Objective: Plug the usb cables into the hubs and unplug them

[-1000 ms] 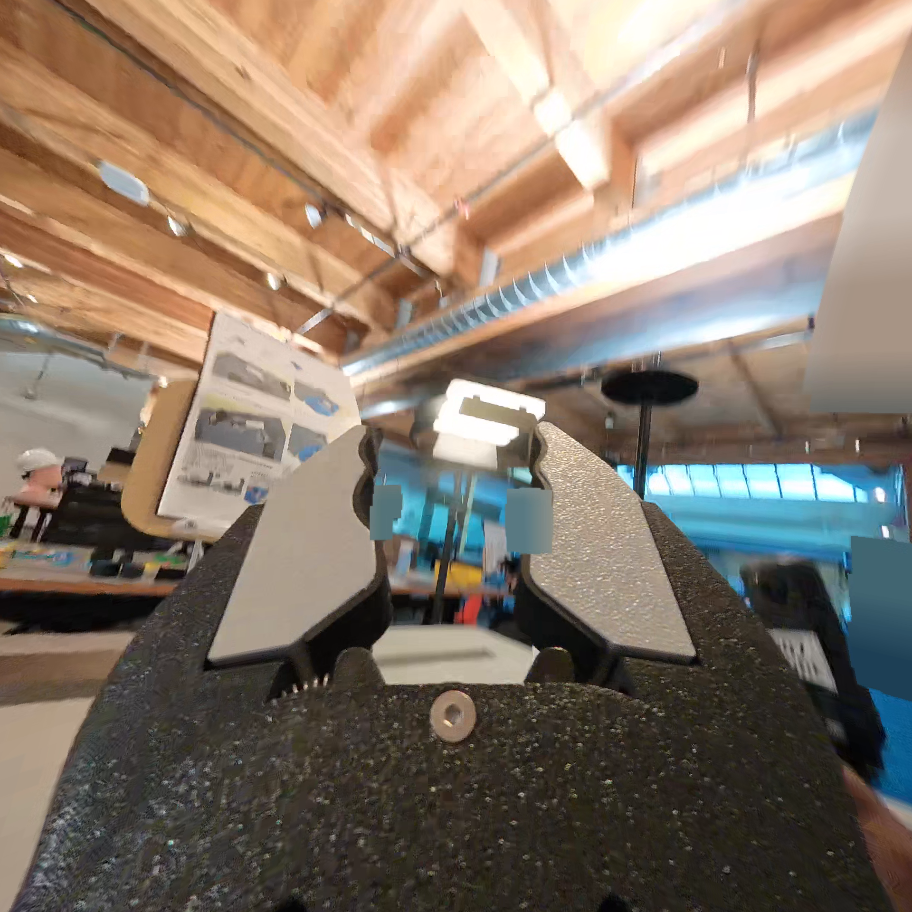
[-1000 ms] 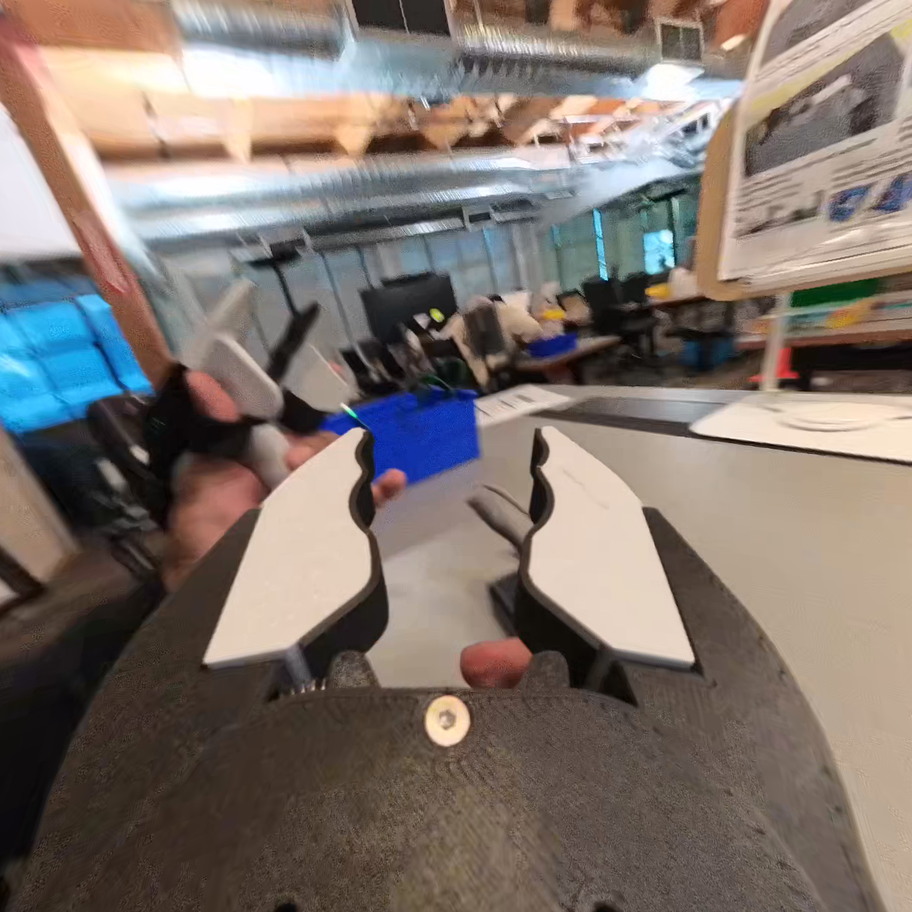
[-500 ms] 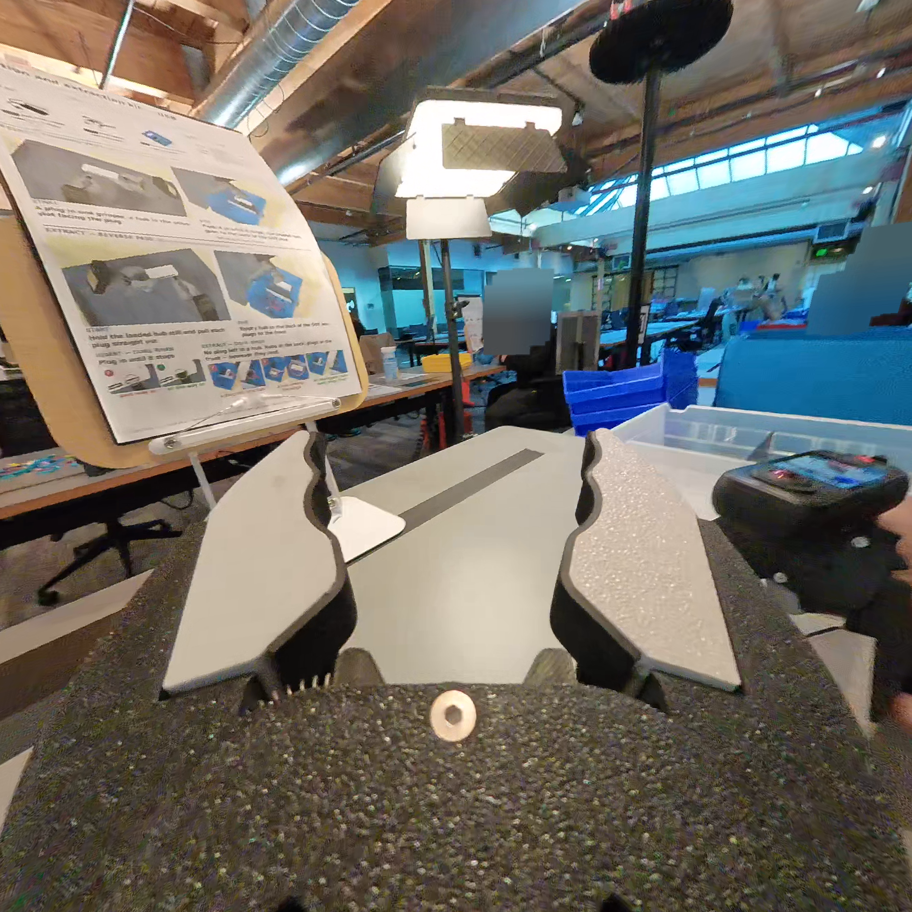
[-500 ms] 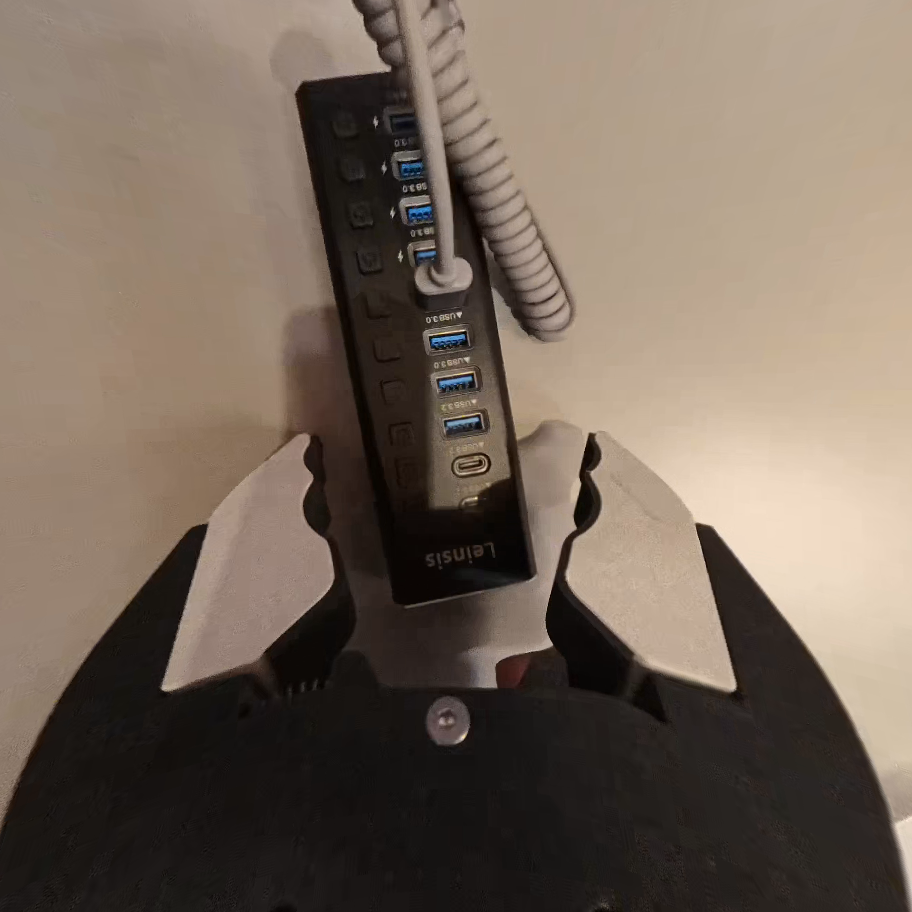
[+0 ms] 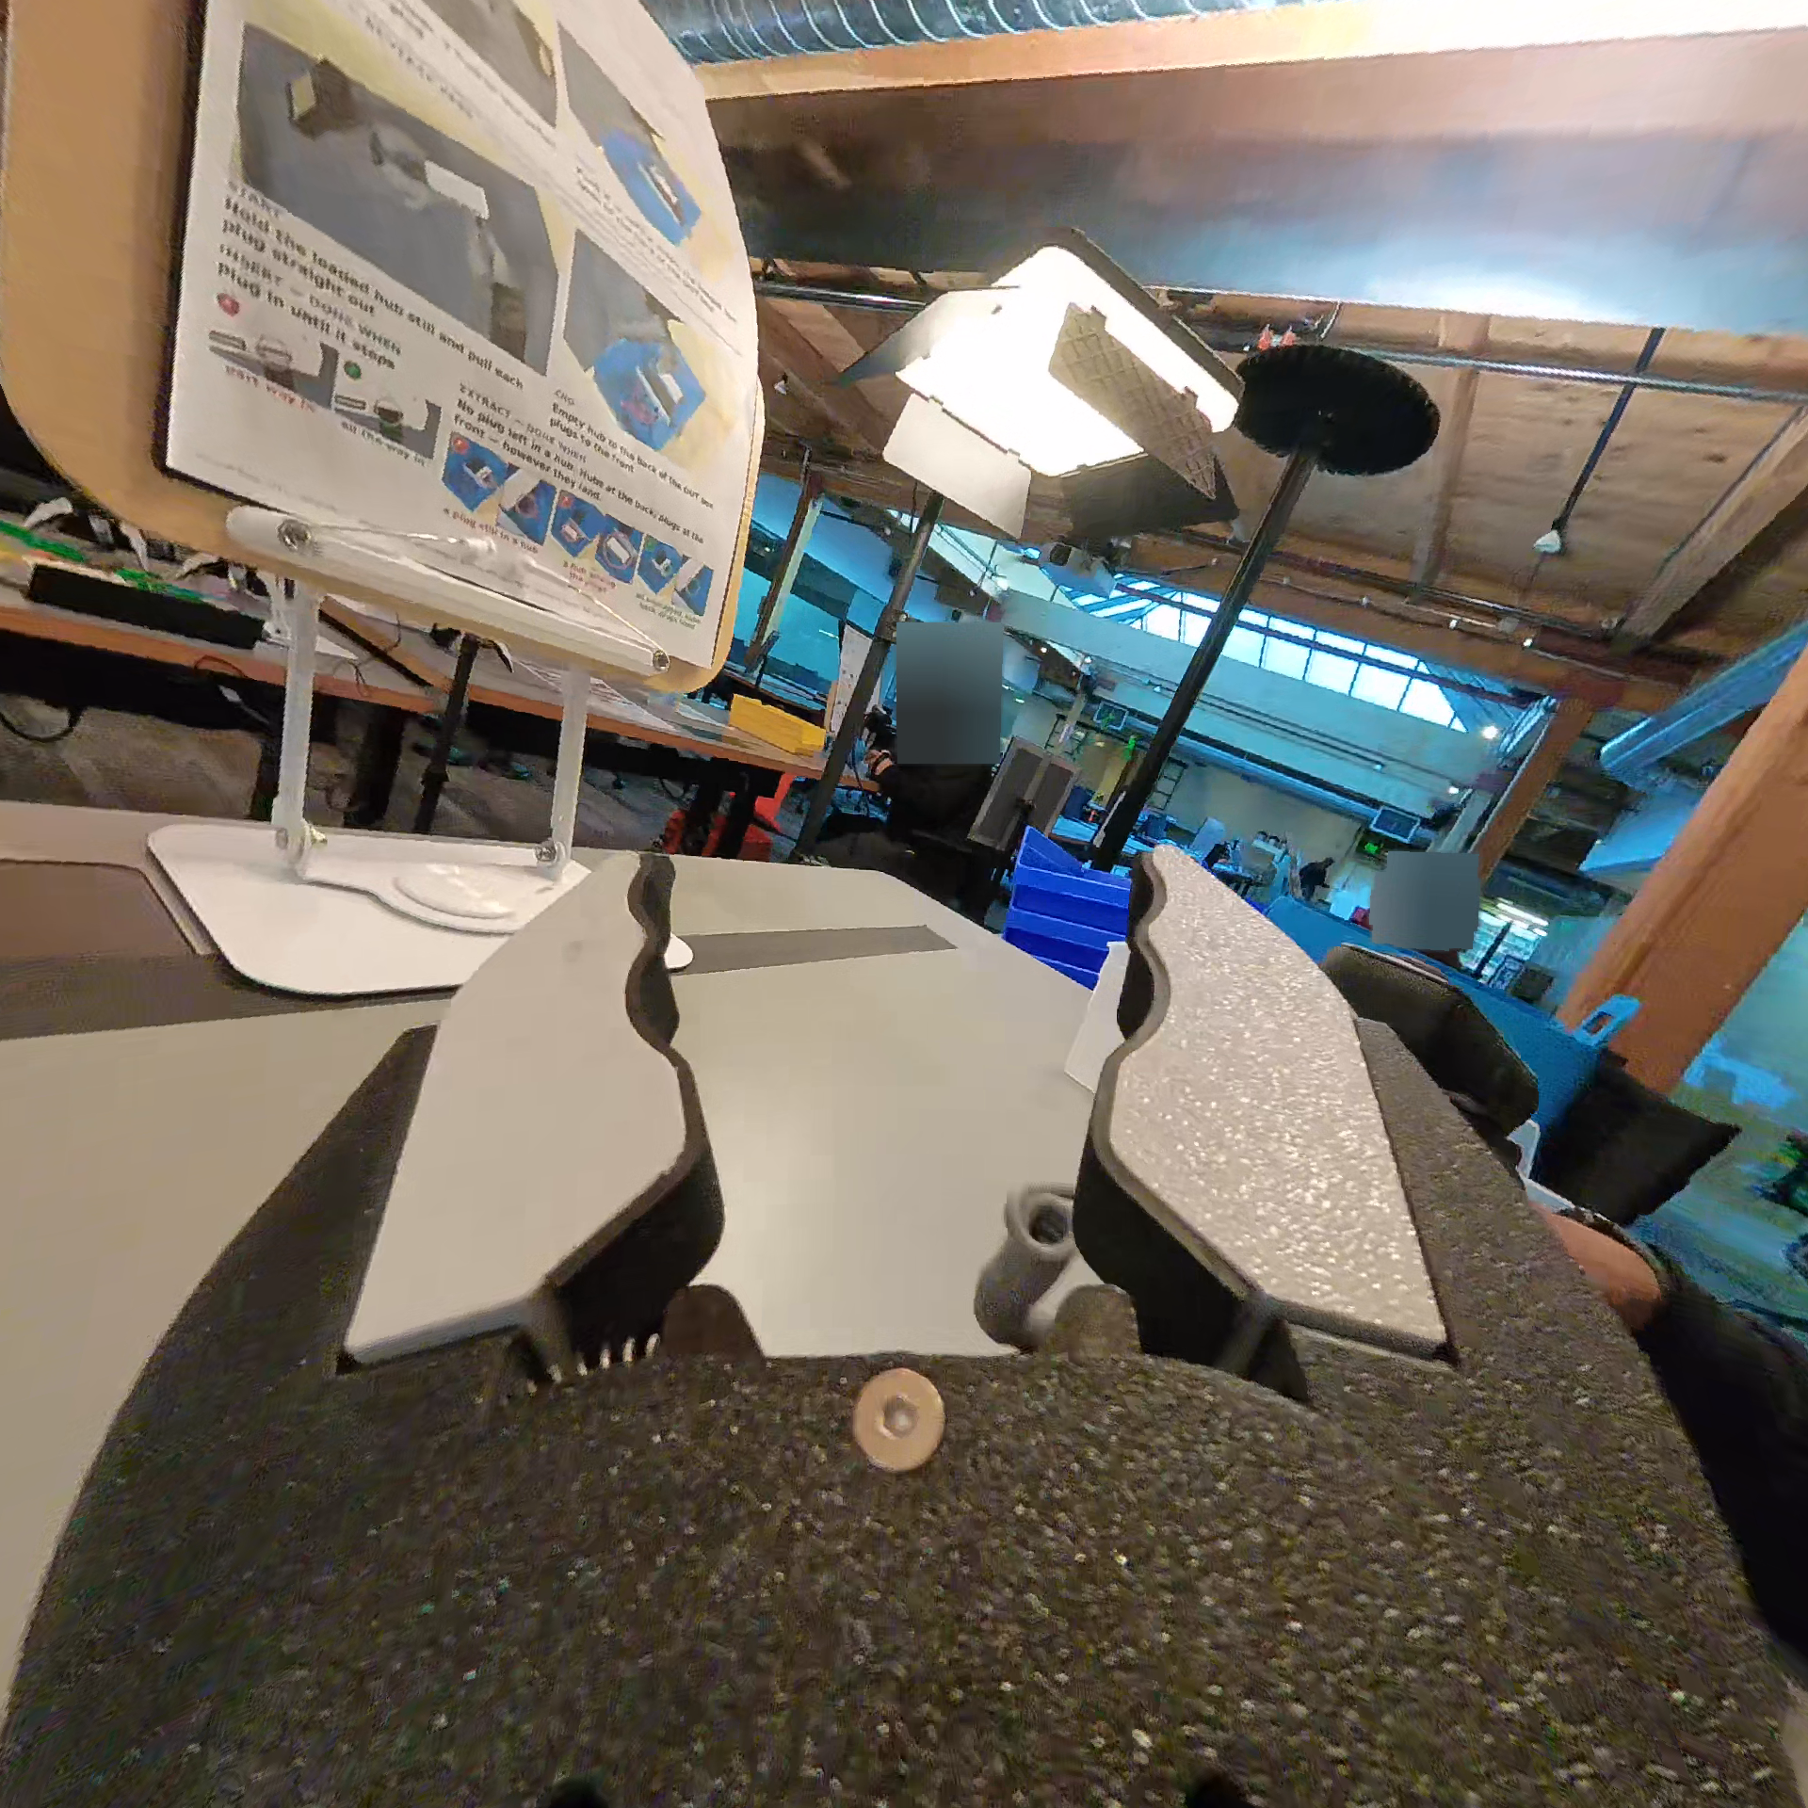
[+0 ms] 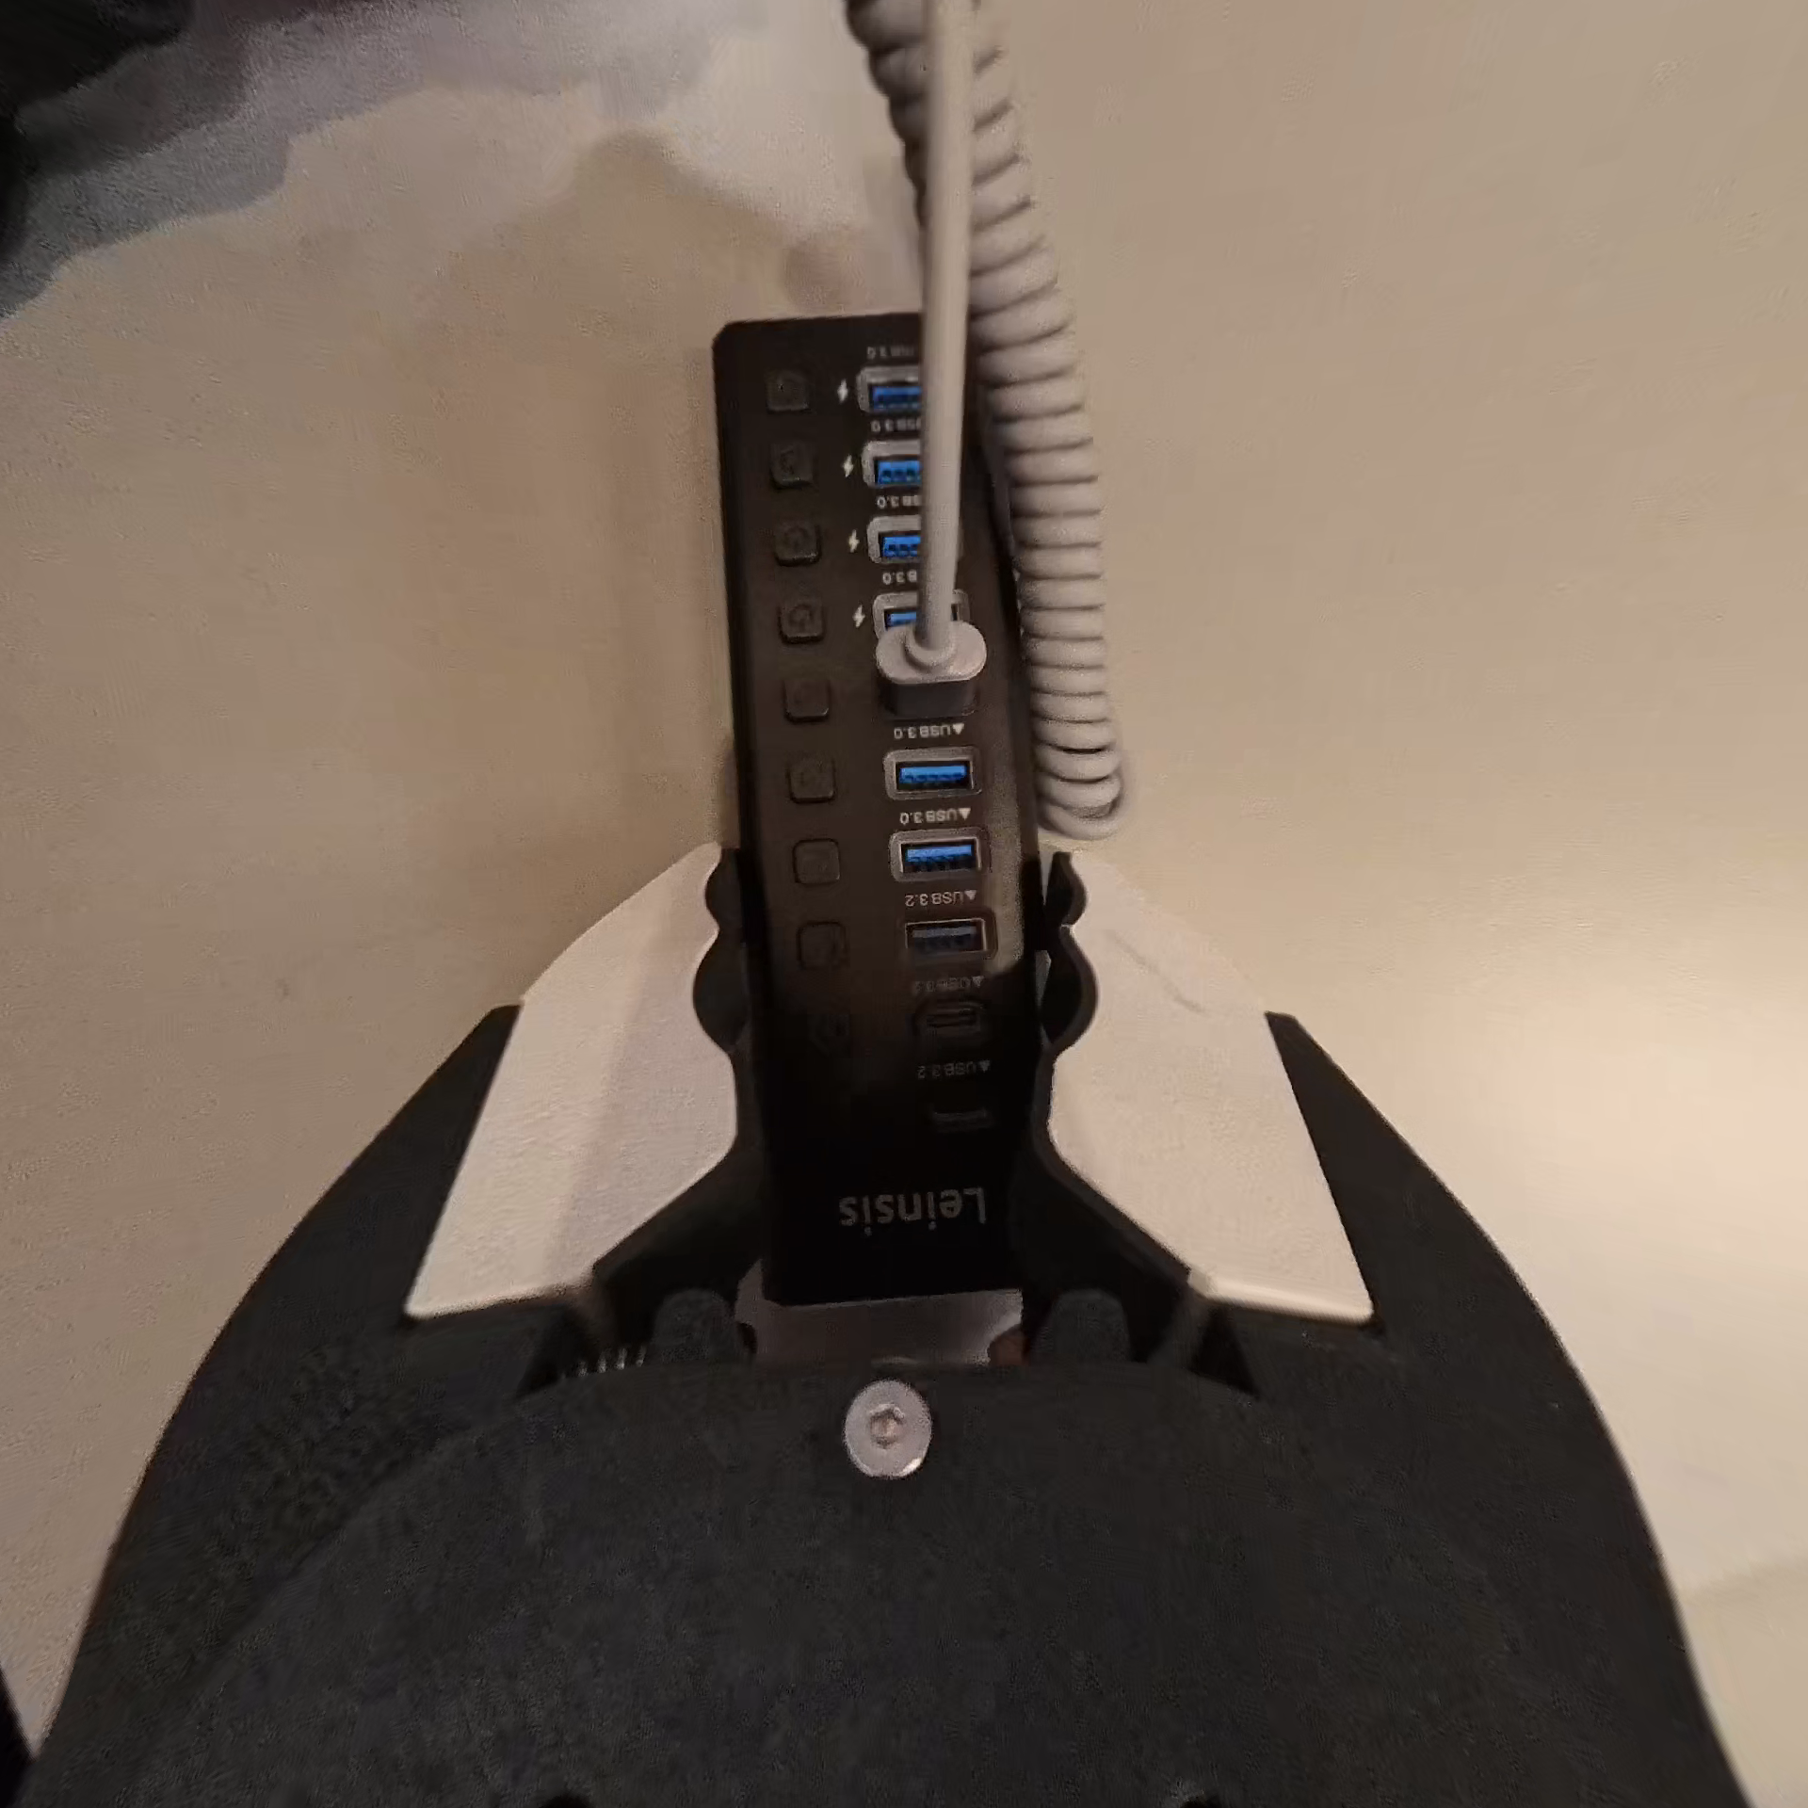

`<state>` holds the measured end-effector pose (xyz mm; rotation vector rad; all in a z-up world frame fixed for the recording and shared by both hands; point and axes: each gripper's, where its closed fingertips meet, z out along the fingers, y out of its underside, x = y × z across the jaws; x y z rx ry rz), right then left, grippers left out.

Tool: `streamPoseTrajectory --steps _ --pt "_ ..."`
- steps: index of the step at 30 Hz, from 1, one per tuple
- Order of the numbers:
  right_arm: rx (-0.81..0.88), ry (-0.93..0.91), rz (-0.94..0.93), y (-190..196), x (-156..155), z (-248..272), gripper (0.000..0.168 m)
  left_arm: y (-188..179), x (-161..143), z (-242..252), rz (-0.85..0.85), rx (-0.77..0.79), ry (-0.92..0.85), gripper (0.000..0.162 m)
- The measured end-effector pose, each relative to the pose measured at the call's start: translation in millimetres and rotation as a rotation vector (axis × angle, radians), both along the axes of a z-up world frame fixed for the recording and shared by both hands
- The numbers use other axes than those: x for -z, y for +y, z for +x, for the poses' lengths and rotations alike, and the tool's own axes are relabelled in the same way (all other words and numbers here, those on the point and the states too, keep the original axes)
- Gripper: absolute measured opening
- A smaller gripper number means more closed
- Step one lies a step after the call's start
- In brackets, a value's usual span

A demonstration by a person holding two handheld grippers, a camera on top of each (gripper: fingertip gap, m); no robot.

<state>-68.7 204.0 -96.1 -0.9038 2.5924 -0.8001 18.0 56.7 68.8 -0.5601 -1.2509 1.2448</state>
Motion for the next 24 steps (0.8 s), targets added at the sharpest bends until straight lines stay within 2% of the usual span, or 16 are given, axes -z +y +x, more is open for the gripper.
streamPoseTrajectory --steps 4,9,14,18,21,24 --pt "0.134 -0.164 -0.073 -14.8 -24.1 -6.9 0.058 3.3 15.1 -10.8 0.105 0.062 -0.075 0.087" --pt "0.225 -0.323 -0.219 -29.9 -53.1 -17.7 0.058 30.9 47.6 -42.5 0.230 0.187 -0.234 0.087" --pt "0.265 -0.456 -0.339 -40.1 -72.5 -13.7 0.058 68.3 44.3 -69.4 0.403 0.425 -0.024 0.072" --pt "0.221 -0.626 -0.429 -40.9 -94.1 5.5 0.058 82.8 35.6 -80.4 0.397 0.502 0.093 0.073" --pt "0.214 -0.580 -0.541 -42.0 -101.1 13.6 0.058 88.5 31.6 -84.3 0.352 0.484 0.074 0.089" --pt "0.209 -0.453 -0.626 -43.0 -99.5 18.9 0.058 84.7 25.5 -80.3 0.304 0.405 0.071 0.088"
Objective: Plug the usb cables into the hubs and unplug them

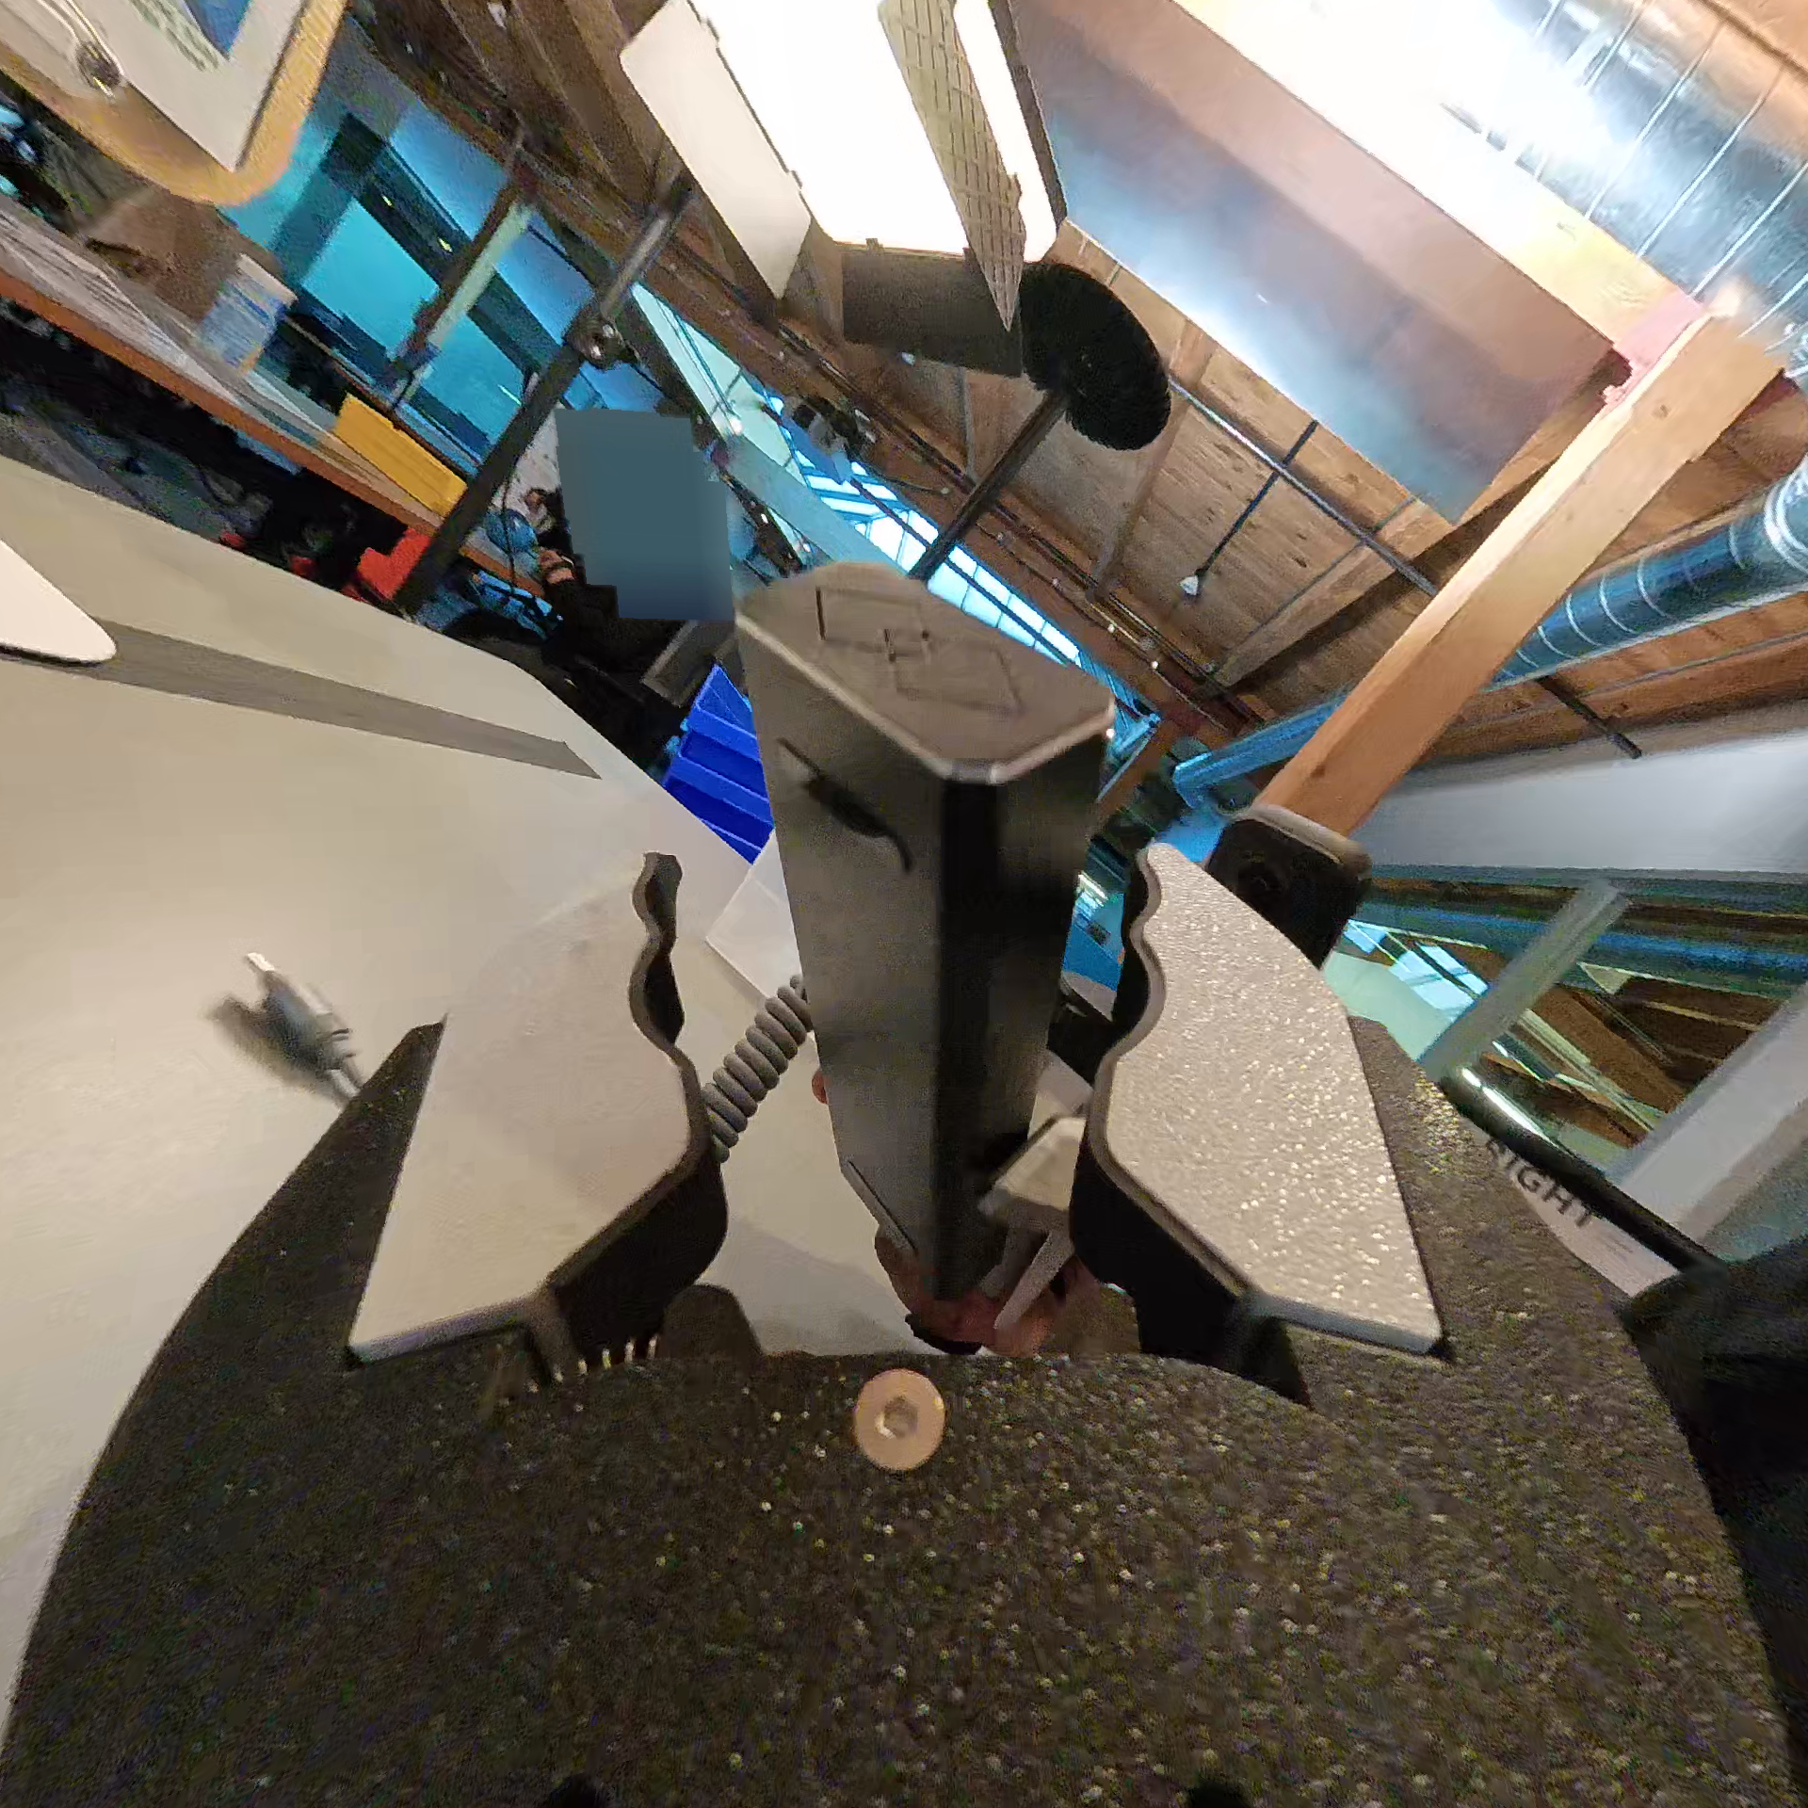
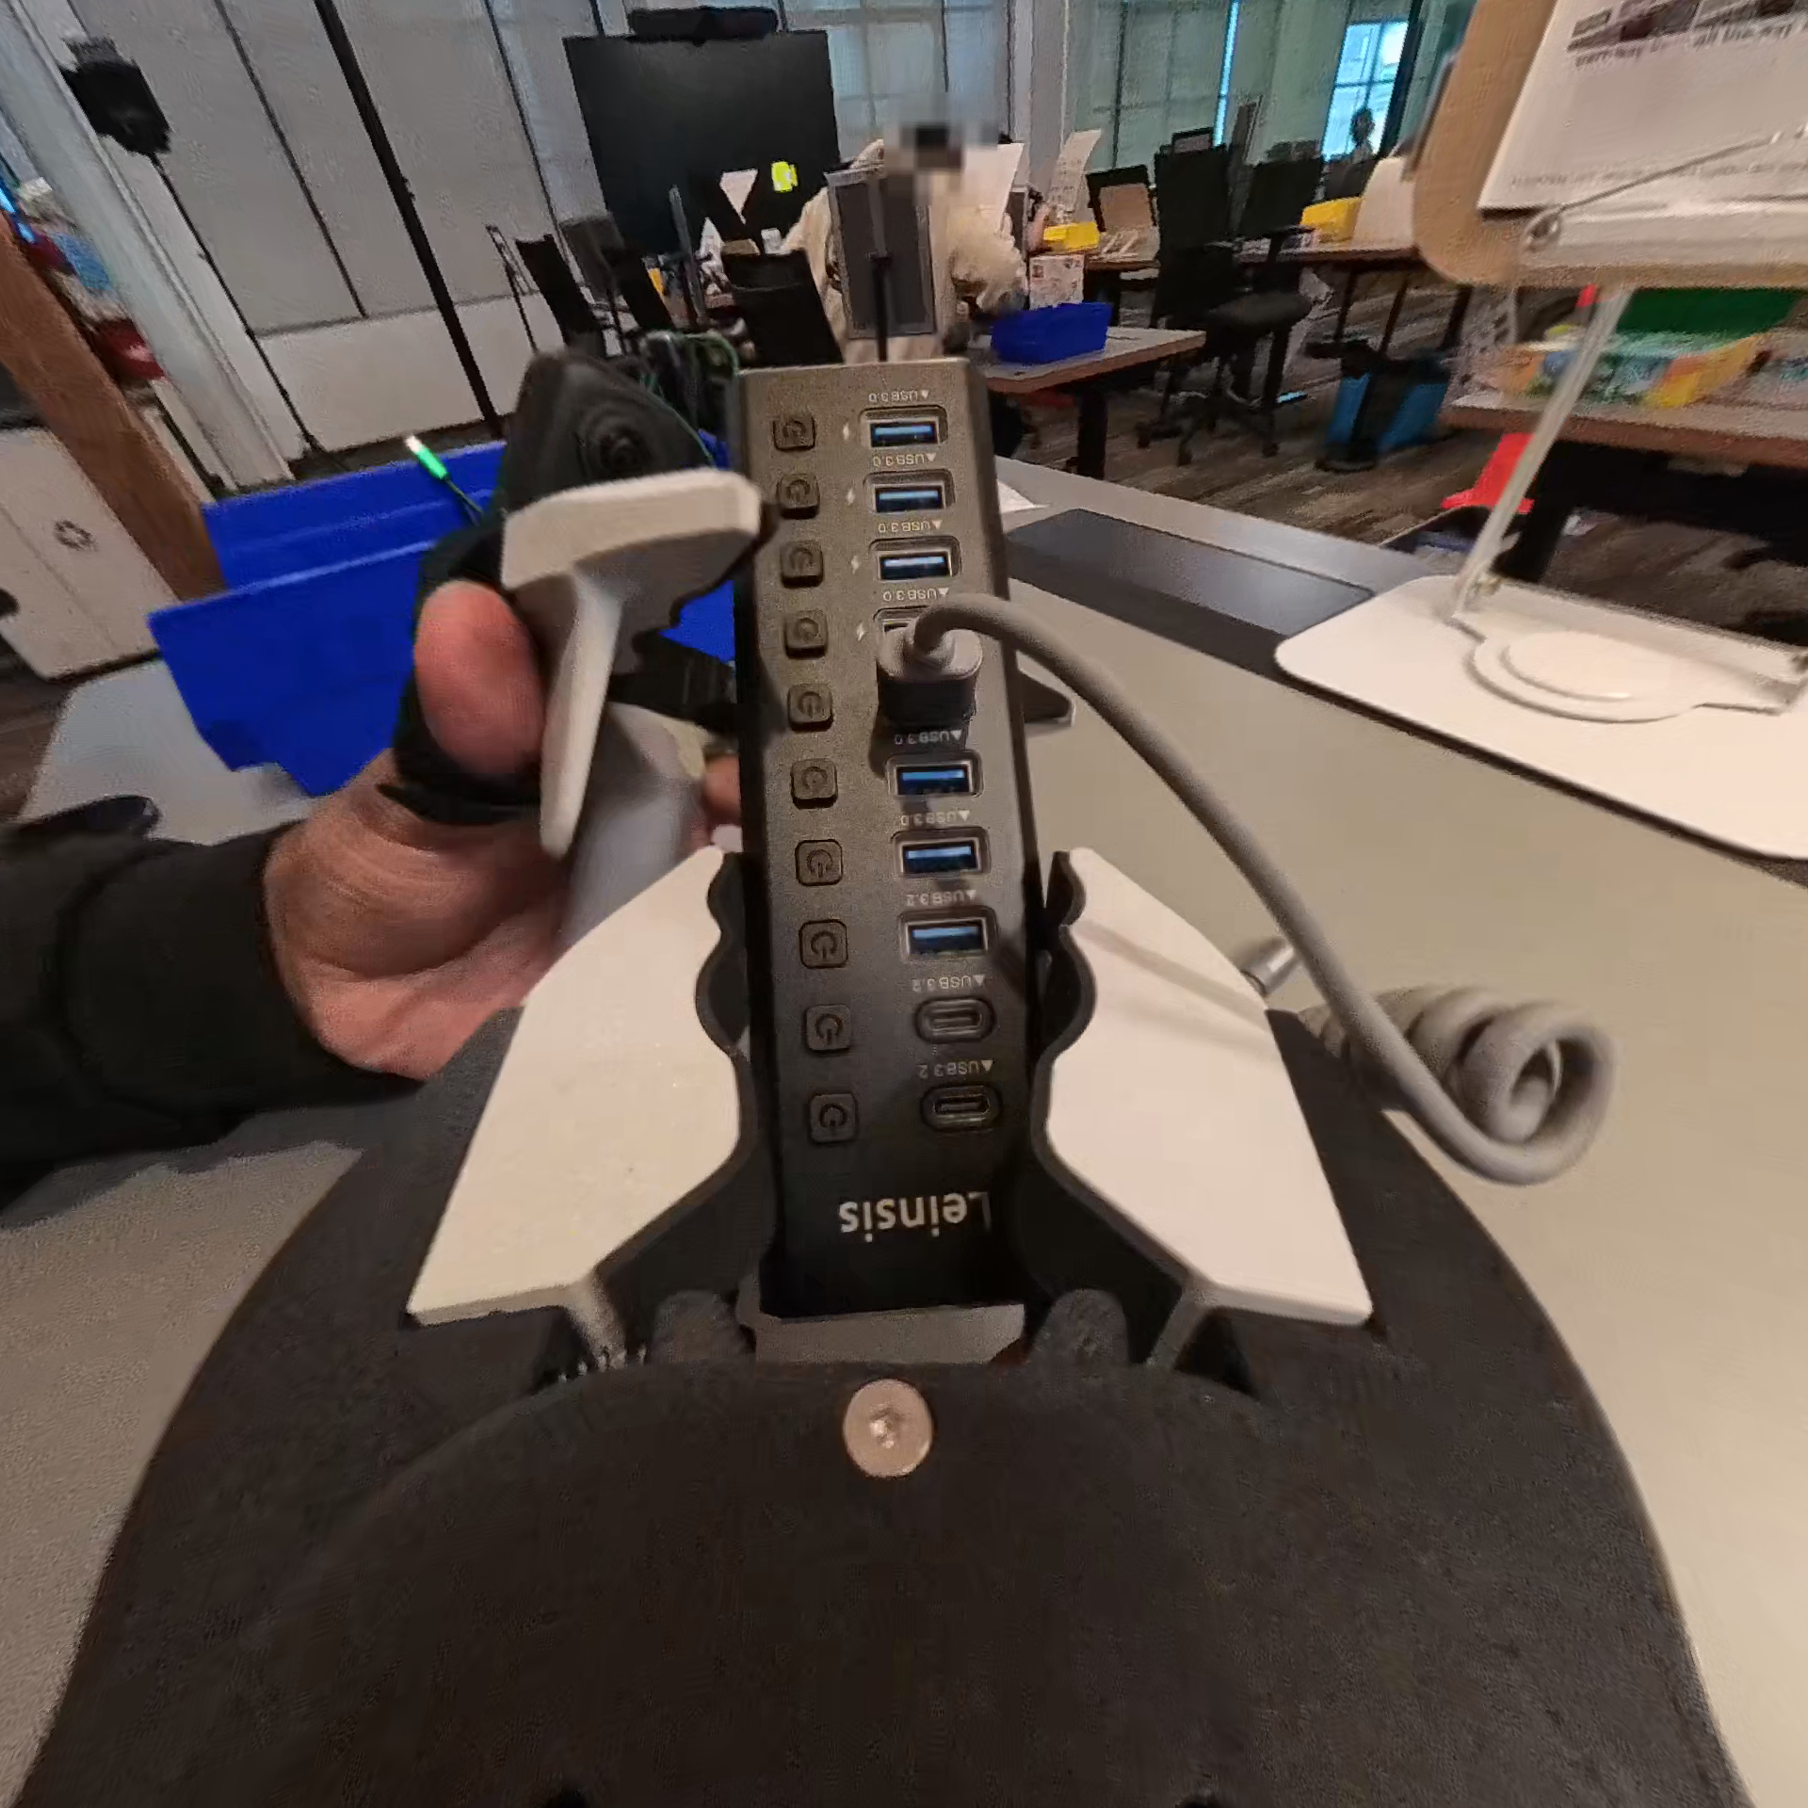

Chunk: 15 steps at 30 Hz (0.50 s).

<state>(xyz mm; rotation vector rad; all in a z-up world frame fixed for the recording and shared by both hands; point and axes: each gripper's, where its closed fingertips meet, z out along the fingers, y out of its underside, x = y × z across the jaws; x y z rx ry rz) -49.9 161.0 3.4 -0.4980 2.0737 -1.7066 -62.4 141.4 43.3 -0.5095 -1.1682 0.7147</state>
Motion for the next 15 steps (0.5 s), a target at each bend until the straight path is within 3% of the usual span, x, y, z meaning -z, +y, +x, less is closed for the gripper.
streamPoseTrajectory --steps 4,9,15 --pt "0.035 0.150 -0.039 -0.4 7.8 7.9 0.058 -17.8 -3.2 10.7 0.037 -0.083 0.016 0.071" --pt "0.087 0.321 -0.090 -2.4 14.2 11.7 0.058 -23.9 16.0 9.5 0.050 -0.109 -0.091 0.046" --pt "0.105 0.376 -0.125 -2.1 14.3 10.4 0.058 -22.1 21.7 8.2 0.136 -0.042 -0.087 0.043"
